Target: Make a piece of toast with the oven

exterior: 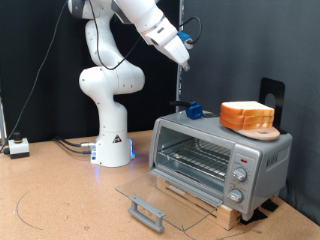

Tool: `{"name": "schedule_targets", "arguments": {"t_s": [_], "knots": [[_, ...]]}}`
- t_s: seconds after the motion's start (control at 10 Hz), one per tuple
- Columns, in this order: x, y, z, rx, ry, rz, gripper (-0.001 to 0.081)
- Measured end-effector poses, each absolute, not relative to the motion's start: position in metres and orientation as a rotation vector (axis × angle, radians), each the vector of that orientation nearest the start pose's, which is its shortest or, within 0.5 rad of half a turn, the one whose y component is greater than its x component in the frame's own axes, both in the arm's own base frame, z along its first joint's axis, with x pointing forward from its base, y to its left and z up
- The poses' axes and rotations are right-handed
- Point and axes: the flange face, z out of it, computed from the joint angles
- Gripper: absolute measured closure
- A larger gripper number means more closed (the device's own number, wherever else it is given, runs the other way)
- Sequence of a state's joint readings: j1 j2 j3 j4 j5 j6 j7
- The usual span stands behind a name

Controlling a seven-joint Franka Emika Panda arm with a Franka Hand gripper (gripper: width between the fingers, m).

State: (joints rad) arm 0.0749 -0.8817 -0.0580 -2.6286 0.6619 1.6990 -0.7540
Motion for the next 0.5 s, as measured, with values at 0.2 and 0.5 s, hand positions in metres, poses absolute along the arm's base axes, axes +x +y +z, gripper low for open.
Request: {"name": "schedule_targets", "arguments": {"t_s": [0.2,0.5], "knots": [[0.276,0.058,0.516,-2.349,-0.818,-0.245,-0.0003],[0.277,0.056,0.498,-2.364,-0.848,-0.215,-0.0003]]}}
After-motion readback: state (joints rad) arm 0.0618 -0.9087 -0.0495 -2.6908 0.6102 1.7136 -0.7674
